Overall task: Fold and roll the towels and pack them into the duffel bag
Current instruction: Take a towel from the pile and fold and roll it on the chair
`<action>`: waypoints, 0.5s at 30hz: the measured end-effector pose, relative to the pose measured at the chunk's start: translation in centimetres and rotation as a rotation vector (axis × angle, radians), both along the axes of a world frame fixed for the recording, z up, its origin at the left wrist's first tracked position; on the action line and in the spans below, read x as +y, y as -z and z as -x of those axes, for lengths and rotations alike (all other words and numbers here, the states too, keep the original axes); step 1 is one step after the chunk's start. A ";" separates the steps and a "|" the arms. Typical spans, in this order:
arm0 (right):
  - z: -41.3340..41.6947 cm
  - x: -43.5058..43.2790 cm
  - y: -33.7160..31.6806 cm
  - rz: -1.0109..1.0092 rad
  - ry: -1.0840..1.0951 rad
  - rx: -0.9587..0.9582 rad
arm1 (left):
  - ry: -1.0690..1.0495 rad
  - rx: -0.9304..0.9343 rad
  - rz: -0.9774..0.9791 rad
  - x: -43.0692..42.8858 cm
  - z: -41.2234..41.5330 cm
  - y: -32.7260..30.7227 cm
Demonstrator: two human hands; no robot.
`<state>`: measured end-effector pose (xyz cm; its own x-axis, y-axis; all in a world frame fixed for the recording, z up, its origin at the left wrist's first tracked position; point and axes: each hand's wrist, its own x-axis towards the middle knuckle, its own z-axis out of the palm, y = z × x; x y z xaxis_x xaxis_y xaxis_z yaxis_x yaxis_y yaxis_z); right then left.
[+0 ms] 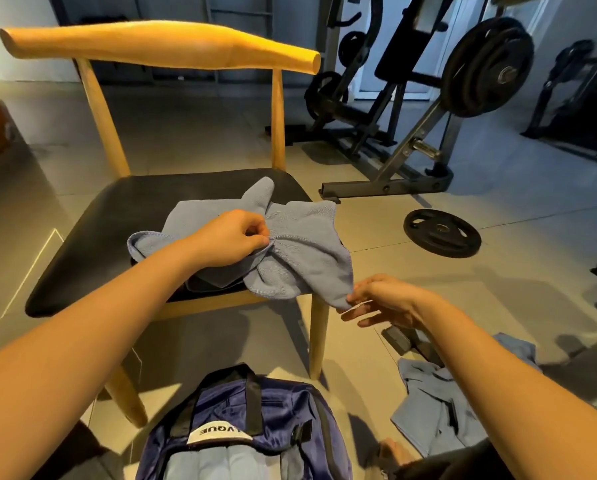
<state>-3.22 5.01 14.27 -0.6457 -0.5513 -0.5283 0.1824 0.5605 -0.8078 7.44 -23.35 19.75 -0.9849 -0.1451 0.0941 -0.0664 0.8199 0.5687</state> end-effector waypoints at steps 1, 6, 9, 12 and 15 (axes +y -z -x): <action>0.0 0.3 -1.0 0.027 0.020 0.007 | -0.001 0.001 -0.022 0.0 0.0 -0.2; -0.6 0.6 -7.2 0.177 0.112 0.252 | 0.042 0.118 -0.072 1.1 -0.6 -3.5; -1.8 -0.1 -10.0 0.275 0.131 0.401 | 0.142 0.186 -0.067 3.3 -1.5 -6.2; -3.3 -1.3 -11.5 0.405 0.130 0.432 | 0.269 0.217 -0.130 5.4 -2.2 -7.6; -4.3 -2.5 -11.9 0.435 0.131 0.434 | 0.328 0.240 -0.132 6.4 -2.1 -7.6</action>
<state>1.08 2.51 26.21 -0.8276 -0.5588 0.0521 -0.1689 0.1594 -0.9727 9.58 -16.99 27.34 -0.9332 0.1464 0.3283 0.3333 0.6943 0.6379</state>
